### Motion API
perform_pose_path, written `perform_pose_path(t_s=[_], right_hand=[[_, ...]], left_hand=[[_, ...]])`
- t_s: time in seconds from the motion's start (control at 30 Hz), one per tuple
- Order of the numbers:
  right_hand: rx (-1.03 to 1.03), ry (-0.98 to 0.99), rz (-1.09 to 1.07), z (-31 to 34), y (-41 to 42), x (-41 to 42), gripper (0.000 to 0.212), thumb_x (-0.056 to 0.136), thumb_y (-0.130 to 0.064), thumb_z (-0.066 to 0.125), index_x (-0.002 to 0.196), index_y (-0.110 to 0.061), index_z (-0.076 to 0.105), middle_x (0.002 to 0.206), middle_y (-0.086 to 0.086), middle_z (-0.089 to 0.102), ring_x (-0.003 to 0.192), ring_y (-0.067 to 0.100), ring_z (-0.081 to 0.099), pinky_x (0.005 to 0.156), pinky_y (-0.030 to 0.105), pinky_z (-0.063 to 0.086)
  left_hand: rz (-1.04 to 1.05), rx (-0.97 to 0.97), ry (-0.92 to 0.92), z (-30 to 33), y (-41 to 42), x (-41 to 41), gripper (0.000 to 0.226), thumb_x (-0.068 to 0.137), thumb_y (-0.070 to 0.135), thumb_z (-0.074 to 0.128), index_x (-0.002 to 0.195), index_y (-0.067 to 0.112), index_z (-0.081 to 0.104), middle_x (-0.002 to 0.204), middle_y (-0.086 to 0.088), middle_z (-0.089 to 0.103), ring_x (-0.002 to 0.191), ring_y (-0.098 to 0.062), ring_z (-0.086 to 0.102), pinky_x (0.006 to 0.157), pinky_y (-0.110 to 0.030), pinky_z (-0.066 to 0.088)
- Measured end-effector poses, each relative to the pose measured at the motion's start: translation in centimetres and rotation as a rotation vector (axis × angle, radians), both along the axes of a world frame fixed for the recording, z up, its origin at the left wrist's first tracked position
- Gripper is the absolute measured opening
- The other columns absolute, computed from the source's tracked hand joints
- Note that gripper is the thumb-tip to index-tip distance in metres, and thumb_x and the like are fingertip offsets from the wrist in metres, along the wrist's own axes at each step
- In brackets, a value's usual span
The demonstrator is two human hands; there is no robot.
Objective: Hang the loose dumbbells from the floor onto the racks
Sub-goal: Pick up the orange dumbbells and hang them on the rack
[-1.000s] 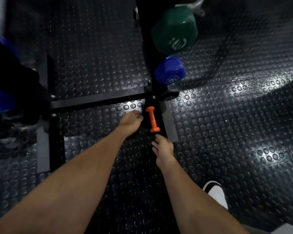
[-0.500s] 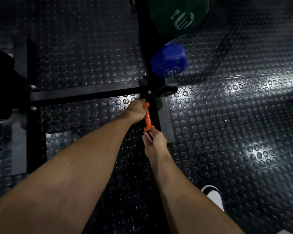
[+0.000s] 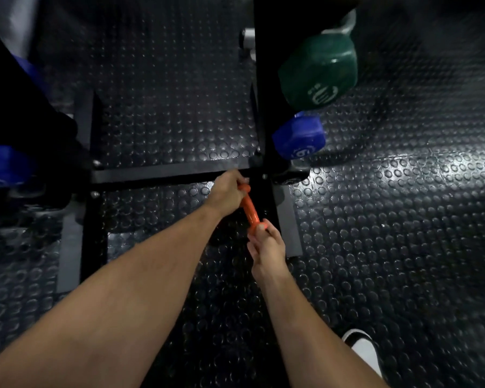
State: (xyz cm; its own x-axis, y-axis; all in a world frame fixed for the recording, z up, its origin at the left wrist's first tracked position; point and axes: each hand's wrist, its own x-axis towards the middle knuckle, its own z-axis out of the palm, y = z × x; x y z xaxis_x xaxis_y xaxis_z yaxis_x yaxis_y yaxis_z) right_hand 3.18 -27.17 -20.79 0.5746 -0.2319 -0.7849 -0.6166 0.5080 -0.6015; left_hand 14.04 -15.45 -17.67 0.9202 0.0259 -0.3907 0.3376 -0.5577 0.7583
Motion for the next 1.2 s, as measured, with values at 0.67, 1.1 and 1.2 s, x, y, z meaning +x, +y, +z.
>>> perform_pose_path(t_s=[0.67,1.1,1.2], right_hand=[[-0.172,-0.69,0.658,29.0,-0.3,5.4,0.03,0.09,-0.008,0.073,0.119,-0.015,0.068,0.097,0.004,0.075,0.086,0.012,0.066,0.082,0.026,0.049],[-0.439,-1.097,0.857,53.0,0.5,6.1,0.035,0.075,-0.008,0.077,0.108,-0.017,0.071,0.103,0.005,0.076,0.092,0.012,0.068,0.083,0.022,0.051],[-0.567,-1.2,0.863,59.0,0.5,5.6,0.034,0.074,-0.012,0.08,0.106,-0.018,0.072,0.097,0.002,0.075,0.086,0.017,0.068,0.079,0.026,0.051]], left_hand=[[0.312,-0.372,-0.245,25.6,8.3,-2.9,0.012,0.099,0.011,0.065,0.109,0.01,0.071,0.091,-0.003,0.072,0.081,-0.013,0.066,0.065,-0.013,0.051],[0.268,-0.657,-0.53,48.5,10.1,-3.5,0.019,0.097,-0.002,0.063,0.106,0.013,0.07,0.098,-0.008,0.075,0.09,-0.016,0.07,0.078,-0.023,0.058],[0.221,-0.694,-0.603,54.4,9.7,-3.5,0.02,0.098,-0.004,0.06,0.109,0.009,0.069,0.099,-0.009,0.075,0.091,-0.016,0.07,0.082,-0.026,0.059]])
